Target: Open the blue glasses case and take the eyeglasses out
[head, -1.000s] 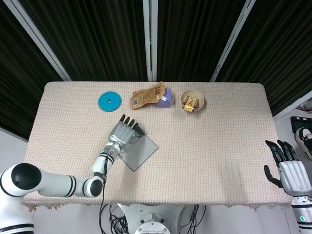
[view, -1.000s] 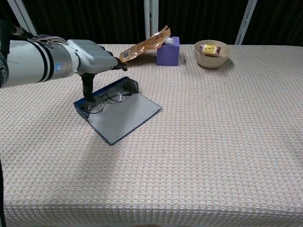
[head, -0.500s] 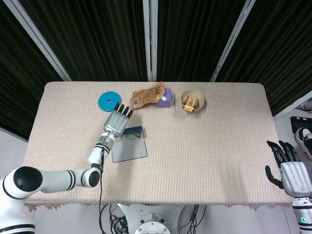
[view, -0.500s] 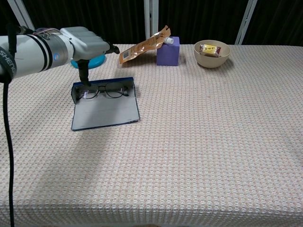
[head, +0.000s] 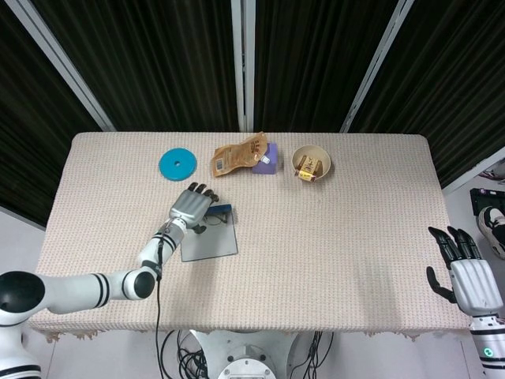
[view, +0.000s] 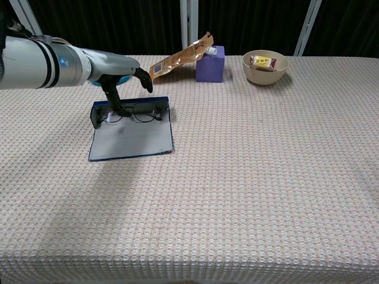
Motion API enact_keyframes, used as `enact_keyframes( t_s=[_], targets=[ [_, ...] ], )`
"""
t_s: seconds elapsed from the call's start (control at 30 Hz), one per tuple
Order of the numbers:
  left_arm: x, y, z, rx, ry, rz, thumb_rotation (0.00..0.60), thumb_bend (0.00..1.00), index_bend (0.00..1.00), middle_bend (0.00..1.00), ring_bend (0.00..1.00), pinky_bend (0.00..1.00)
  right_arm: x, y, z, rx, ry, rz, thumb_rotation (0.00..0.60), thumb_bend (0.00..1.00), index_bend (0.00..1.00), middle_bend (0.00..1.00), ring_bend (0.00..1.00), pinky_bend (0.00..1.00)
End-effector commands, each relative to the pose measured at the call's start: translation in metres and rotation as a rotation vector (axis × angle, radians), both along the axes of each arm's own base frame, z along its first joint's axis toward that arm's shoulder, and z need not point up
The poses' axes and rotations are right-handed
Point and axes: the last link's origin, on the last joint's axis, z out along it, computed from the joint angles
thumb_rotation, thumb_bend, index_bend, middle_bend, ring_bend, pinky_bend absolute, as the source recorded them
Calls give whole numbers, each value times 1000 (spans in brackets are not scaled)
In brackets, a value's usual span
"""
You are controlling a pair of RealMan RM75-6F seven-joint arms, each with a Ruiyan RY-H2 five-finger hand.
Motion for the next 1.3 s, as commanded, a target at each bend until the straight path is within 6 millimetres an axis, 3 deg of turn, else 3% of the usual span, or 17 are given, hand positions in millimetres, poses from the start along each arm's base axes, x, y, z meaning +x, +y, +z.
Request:
enact_keyframes(
  t_s=[0.03,0.33,0.6,0.93,1.3],
  targets=[
    [0,-6,-2,-45,-19,29,600,284,213,189,0,0,-1,0,0,0,-1,-1,600,452,0,135,0,0],
    [3,-27,0,-120,-56,-2,600,286,213,244,20,0,-1,-1,-1,1,0,1,600,452,0,135,0,0],
    [-1,-16,-7,6,8,-89,600,317,287,305,85,0,2,-2,-1,1,2,6,600,452,0,135,0,0],
    [-5,-11,-15,26,9,-100,600,392,393,376,150,0,0,-1,-1,2,5,-4,600,452,0,135,0,0],
    [-5,-11,-13,22,5,-99,600,400,396,378,150,0,1,-2,-1,5,6,-3,600,452,0,139,0,0]
  ],
)
